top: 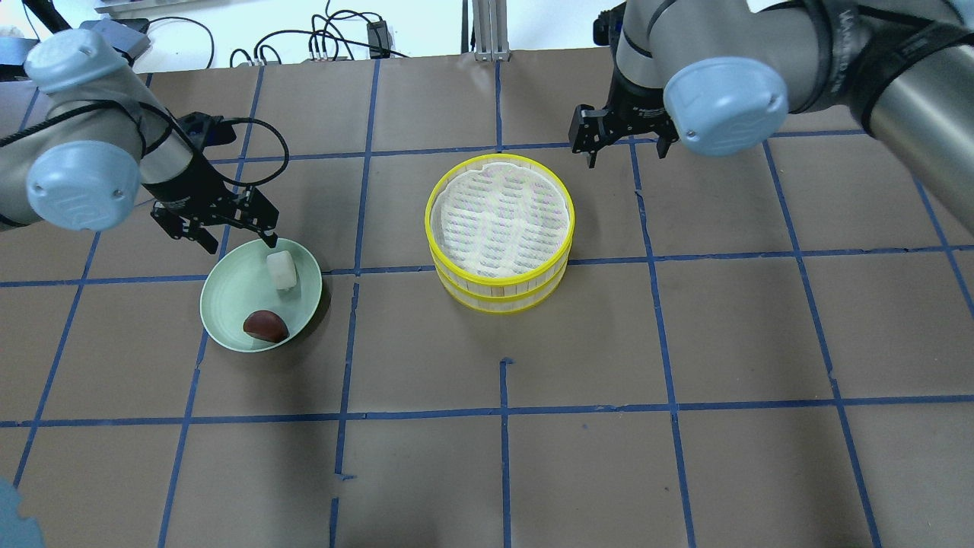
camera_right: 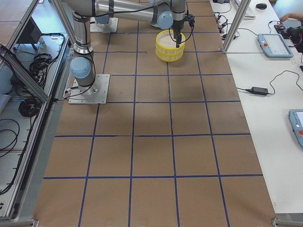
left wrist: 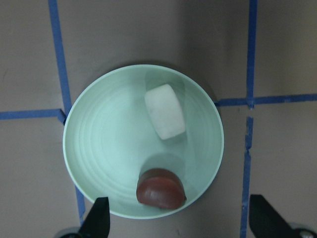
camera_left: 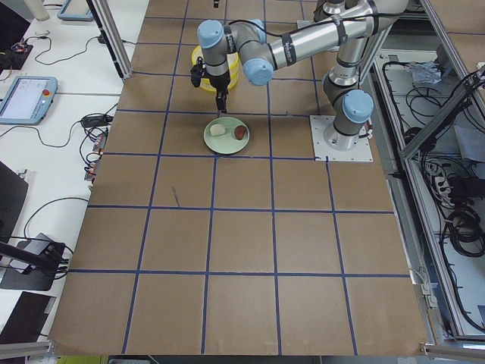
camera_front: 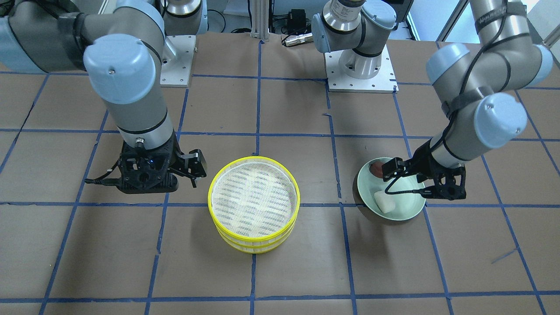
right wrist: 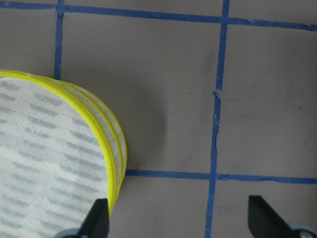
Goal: Place buns in different layers of steamer
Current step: 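Grasp the white bun with left gripper while right gripper grips top layer rim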
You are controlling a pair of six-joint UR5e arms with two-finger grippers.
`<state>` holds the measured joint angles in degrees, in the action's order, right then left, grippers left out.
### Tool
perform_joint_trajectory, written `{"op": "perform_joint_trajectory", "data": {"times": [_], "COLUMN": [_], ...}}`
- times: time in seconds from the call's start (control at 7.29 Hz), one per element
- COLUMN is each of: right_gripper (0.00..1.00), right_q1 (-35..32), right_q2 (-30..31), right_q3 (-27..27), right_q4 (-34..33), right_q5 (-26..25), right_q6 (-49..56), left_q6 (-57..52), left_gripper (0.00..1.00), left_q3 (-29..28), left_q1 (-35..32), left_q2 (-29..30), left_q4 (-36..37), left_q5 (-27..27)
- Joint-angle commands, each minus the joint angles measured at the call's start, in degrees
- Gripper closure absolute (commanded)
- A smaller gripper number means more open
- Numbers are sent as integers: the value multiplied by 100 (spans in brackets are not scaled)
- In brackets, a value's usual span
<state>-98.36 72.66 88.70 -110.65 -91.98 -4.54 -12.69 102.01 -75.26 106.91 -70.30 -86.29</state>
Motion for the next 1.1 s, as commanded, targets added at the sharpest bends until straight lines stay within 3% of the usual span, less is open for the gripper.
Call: {"op": "perform_joint_trajectory", "data": {"times": [0.0,0.14,0.27,0.41,0.55,0.96], "right_gripper": [0,4,24,30,37,73], "right_q1": [-322,-359,-402,-412,-412,-420], "right_q2": [-322,-418,-480,-489,-498,-533], "right_q3": [182,261,349,481,569,719], "right_q4": [-586,-720,-939,-1019,-1116,-1143], "right_q5": [22,39,5,-4,39,66], "right_q6": [-685,-889,-900,-900,-909,-1101], "left_q6": [346,346,337,337,355,390], "left_gripper": [0,0,4,33,44,43], "left_q3": [3,3,12,29,38,3], "left_q1": [-6,-6,-6,-6,-6,-59], "left_q2": [881,1006,1042,1051,1034,709], "left_q4": [822,946,1026,1088,1088,1071], "left_q5": [43,51,51,51,51,43]}}
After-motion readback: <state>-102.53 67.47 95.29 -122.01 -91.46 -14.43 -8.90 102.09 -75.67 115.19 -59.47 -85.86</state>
